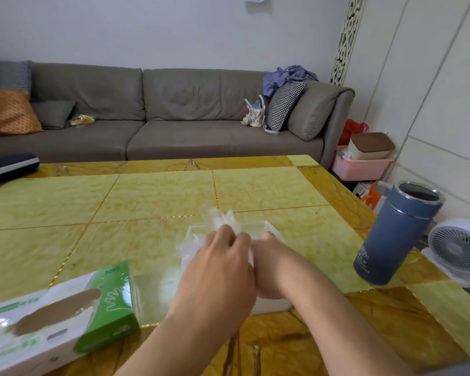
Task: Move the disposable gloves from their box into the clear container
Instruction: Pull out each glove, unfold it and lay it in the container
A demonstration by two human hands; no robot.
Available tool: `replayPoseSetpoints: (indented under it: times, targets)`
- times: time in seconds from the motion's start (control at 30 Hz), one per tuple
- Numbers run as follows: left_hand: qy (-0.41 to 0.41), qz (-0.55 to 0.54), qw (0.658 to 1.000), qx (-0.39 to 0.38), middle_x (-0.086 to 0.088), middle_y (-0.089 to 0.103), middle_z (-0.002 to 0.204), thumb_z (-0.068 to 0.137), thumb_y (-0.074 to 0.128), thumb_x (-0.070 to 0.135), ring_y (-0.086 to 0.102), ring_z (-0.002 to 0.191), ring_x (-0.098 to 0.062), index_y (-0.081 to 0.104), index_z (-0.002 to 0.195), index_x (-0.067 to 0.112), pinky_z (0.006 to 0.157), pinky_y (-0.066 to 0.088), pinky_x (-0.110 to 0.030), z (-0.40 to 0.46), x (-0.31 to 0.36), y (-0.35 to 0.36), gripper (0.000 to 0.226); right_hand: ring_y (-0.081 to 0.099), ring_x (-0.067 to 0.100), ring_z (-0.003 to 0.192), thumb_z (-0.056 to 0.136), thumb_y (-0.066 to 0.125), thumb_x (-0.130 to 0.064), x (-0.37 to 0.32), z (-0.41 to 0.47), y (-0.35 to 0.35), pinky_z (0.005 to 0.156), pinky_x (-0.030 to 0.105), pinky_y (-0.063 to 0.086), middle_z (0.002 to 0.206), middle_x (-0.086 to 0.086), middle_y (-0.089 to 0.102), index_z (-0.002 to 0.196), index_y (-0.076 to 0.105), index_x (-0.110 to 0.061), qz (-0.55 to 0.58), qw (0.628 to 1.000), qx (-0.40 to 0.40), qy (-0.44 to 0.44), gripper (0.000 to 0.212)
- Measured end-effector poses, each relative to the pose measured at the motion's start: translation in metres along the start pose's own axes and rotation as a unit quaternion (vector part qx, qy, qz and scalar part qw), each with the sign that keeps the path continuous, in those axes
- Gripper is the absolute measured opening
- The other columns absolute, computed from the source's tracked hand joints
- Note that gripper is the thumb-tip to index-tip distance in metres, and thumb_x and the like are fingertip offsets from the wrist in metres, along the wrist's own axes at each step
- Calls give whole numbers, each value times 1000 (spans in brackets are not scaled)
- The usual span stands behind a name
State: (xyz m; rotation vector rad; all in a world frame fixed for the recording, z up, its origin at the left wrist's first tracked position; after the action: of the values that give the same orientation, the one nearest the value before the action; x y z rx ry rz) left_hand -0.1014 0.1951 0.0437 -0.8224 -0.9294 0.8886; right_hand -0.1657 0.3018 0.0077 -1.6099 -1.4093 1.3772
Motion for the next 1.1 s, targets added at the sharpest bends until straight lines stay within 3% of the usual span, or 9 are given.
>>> replayPoseSetpoints:
  times: [0.07, 0.17, 0.4, 0.5, 0.67, 0.8, 0.93, 1.03, 1.1]
  targets:
    - [-101, 25, 992, -67, 1, 45, 113, 101, 43, 21, 52, 106, -18, 49, 126, 22, 79, 49, -27, 6, -19, 12, 26, 56, 24, 110, 86, 56, -17, -2, -3, 3, 82, 37, 53, 149, -2, 37, 135, 55, -36, -5, 1000, -15, 1, 52]
    - [-157, 98, 968, -170, -4, 46, 113, 103, 45, 31, 57, 109, -23, 48, 124, 18, 78, 46, -28, 3, -30, 26, 25, 53, 26, 126, 89, 60, -26, -3, -14, 0, 92, 41, 54, 155, -3, 26, 151, 46, -43, 23, 1000, -15, 10, 66]
    - [-199, 75, 955, -205, -2, 50, 90, 98, 47, 26, 54, 74, -17, 47, 95, 13, 59, 39, -26, 8, -41, 41, 14, 51, 31, 125, 93, 57, -32, -8, -21, -4, 99, 47, 55, 156, 4, 22, 155, 42, -35, 12, 998, -44, 35, 63]
    - [-238, 61, 944, -221, -2, 53, 88, 95, 53, 24, 53, 68, -14, 51, 110, 7, 51, 35, -24, 14, -43, 42, 23, 57, 30, 116, 92, 58, -29, -5, -18, -2, 91, 42, 57, 156, 4, 22, 151, 44, -32, 14, 997, -48, 53, 61]
    - [-289, 19, 912, -291, -3, 55, 79, 95, 52, 16, 52, 61, -12, 47, 128, -4, 52, 39, -24, 28, -47, 50, 39, 61, 28, 103, 94, 63, -37, 2, -11, 2, 65, 32, 47, 153, 7, 29, 158, 23, -22, 24, 997, -9, 78, 78]
    - [-289, -22, 930, -226, -2, 55, 79, 94, 51, 11, 53, 64, -15, 47, 123, -2, 54, 40, -26, 25, -45, 42, 32, 64, 25, 93, 95, 66, -32, 2, -11, 4, 55, 30, 43, 146, 7, 36, 155, 16, -31, 43, 996, 8, 75, 78]
    - [-210, 20, 968, -133, 3, 55, 80, 95, 48, 12, 52, 59, -13, 32, 112, 12, 48, 34, -24, 1, -32, 29, 23, 63, 33, 111, 99, 59, -24, -1, -12, 5, 75, 36, 54, 154, 8, 33, 157, 18, -41, 17, 998, -13, 60, 73]
    - [-114, 61, 987, -92, 5, 56, 98, 97, 46, 18, 53, 75, -17, 21, 137, 29, 55, 36, -27, -5, -27, 22, 48, 53, 39, 132, 103, 52, -22, -7, -13, 3, 98, 46, 54, 165, 9, 20, 160, 14, -51, -31, 996, -49, 66, 75]
    - [-114, 71, 983, -125, 3, 53, 106, 100, 45, 23, 52, 82, -19, 19, 147, 36, 61, 39, -29, 0, -32, 25, 55, 51, 40, 137, 102, 48, -19, -12, -15, 1, 103, 48, 53, 171, 7, 8, 158, 16, -58, -43, 995, -68, 66, 75]
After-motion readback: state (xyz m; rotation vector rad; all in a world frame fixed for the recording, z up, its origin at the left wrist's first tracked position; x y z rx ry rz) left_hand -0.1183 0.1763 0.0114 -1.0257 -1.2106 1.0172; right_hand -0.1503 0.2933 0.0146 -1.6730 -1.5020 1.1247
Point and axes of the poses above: each hand's wrist, its own z-axis towards the middle knuckle, its own y-axis out of the palm, x = y × z, the point moved 4 cm from there along z, towards the middle knuckle
